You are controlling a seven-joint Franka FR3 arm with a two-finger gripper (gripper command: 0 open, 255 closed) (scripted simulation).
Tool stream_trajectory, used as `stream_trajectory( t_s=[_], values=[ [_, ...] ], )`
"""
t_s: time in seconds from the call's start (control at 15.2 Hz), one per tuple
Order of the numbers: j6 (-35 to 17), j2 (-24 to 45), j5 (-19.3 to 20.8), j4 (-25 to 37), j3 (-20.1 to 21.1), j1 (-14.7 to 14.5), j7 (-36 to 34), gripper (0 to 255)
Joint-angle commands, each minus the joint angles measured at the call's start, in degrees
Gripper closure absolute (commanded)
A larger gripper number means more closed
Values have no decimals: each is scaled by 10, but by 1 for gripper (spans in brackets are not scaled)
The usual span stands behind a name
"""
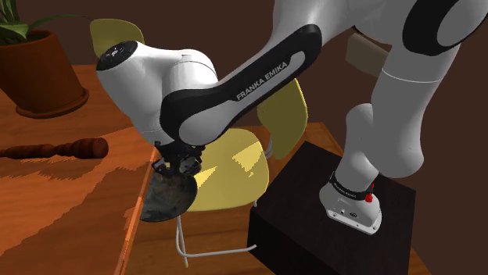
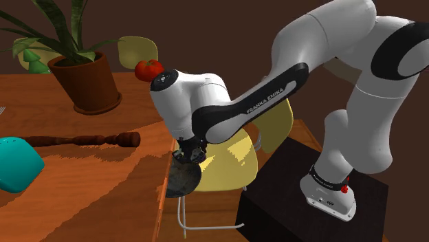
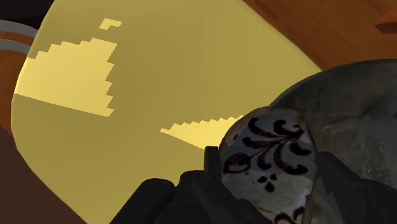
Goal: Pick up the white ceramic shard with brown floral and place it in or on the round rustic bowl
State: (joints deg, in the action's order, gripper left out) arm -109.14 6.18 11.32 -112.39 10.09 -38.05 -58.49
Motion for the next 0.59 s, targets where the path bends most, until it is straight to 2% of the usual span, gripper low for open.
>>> stream_trajectory(
  t_s=[0.0, 0.53],
  values=[
    [-202, 43, 3, -6, 6, -5, -8, 255],
    [-239, 64, 18, -23, 16, 6, -21, 255]
  ],
)
